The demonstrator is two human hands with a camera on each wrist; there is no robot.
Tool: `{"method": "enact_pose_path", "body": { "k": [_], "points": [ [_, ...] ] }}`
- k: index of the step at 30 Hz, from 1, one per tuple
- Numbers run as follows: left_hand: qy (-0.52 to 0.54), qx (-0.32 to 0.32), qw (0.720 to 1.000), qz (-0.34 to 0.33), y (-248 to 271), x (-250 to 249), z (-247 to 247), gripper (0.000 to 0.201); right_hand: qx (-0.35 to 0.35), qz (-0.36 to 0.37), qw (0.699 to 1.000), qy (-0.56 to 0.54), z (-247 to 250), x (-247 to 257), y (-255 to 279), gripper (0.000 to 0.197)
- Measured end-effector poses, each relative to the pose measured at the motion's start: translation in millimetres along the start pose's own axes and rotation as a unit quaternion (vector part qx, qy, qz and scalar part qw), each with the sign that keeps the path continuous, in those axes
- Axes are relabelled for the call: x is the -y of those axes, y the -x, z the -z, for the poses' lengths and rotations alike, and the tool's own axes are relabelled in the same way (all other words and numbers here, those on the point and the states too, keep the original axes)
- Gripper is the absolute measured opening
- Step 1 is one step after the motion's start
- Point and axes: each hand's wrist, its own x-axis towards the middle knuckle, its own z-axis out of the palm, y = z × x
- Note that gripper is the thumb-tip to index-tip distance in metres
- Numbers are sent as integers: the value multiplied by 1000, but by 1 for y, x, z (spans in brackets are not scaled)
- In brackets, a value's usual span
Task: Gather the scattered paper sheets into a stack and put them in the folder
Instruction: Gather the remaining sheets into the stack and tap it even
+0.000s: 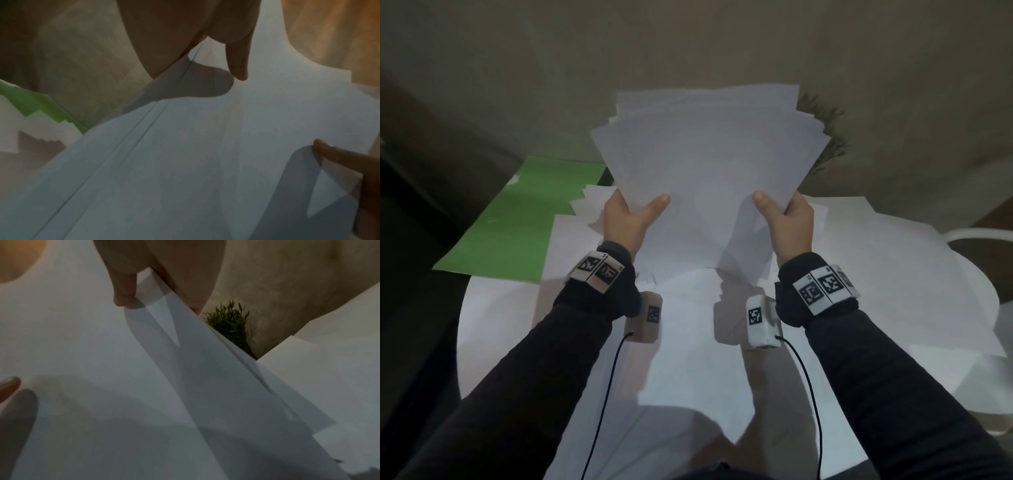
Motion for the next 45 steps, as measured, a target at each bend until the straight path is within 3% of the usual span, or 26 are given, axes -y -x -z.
{"method": "enact_pose_path", "body": {
  "k": [3,6,13,18,21,24,26,32,35,37,40,43,45],
  "points": [
    [9,13,1000,-9,-1,-9,-1,70,-2,16,999,-28,-1,6,-3,39],
    [11,2,1000,-11,-3,-14,-9,80,-6,30,997,-70,-8,16,-7,47],
    [43,-41,998,30,1,8,-21,53,-59,-9,993,-105,-13,12,-13,31],
    [-2,0,996,85,10,36,-15,47,0,-57,998,13,-4,-23,-9,58],
    [-13,7,995,101,12,41,-12,32,28,-84,995,45,1,-28,-1,80],
    [-23,11,995,100,8,39,-10,29,3,-72,997,31,2,-19,-4,46],
    [-16,11,996,86,6,33,-11,27,-5,-45,999,23,0,-8,-8,35],
    [7,8,998,58,2,21,-9,29,-16,8,1000,-14,-7,1,-11,23],
    [-38,41,992,113,14,42,0,40,7,-40,998,52,0,-29,-7,33],
    [-68,58,987,133,21,55,3,36,47,-86,986,136,6,-53,-4,38],
    [-97,54,986,127,20,58,3,27,90,-124,967,205,16,-73,-3,30],
    [-124,28,985,120,10,53,7,29,104,-122,960,230,23,-75,-7,9],
    [-146,5,980,138,0,57,21,31,92,-129,961,226,29,-74,-8,11]
  ]
}}
